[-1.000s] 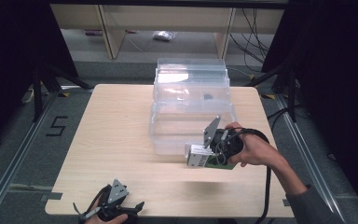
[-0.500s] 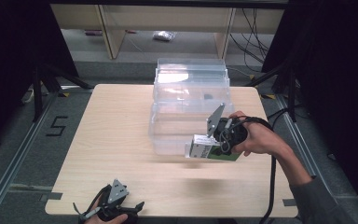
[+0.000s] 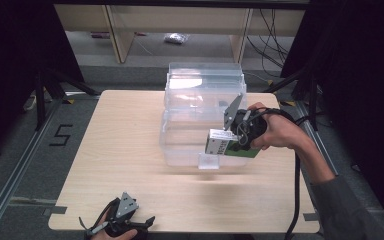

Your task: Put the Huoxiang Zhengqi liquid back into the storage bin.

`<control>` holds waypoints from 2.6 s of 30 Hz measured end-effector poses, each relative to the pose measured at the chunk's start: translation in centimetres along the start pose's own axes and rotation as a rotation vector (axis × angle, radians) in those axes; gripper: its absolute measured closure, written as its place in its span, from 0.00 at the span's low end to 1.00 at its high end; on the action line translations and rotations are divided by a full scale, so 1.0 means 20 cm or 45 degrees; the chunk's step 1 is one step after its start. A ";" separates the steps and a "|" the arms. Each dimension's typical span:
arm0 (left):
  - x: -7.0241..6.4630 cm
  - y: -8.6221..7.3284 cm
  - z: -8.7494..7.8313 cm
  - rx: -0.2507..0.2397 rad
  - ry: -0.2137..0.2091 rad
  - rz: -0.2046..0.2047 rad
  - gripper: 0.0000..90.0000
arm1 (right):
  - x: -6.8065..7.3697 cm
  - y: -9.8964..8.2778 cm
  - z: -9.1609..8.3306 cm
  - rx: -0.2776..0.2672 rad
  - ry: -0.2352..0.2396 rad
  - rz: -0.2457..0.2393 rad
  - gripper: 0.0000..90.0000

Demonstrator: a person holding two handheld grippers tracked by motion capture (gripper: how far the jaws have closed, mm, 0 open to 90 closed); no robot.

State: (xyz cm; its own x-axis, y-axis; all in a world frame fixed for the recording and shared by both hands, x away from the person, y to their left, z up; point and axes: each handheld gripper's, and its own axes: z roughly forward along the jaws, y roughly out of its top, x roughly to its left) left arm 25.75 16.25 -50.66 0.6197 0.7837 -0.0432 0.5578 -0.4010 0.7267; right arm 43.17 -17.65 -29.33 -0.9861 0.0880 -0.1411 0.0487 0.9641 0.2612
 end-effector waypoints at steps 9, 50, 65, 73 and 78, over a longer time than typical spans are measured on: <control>0.00 0.00 0.00 -0.014 -0.006 -0.014 0.16 | -0.08 0.01 0.04 0.005 -0.001 0.022 0.72; 0.02 0.00 0.00 0.012 0.007 -0.001 0.17 | -0.40 -0.11 0.40 0.110 0.029 0.042 0.72; 0.02 0.00 0.00 0.008 0.011 -0.004 0.16 | -0.41 -0.15 0.50 0.151 0.058 0.104 0.72; 0.01 0.00 0.00 0.010 -0.007 0.005 0.17 | -0.42 -0.14 0.54 0.156 0.058 0.083 0.72; 0.01 0.00 0.00 0.006 -0.002 0.001 0.17 | -0.42 -0.14 0.58 0.172 0.078 0.083 0.72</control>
State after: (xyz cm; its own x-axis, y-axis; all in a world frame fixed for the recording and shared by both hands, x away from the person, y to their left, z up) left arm 25.78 16.43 -50.68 0.6210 0.7826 -0.0438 0.5599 -0.4038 0.7236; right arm 53.22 -18.19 -39.99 -0.9878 0.1400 -0.0684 0.1297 0.9821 0.1366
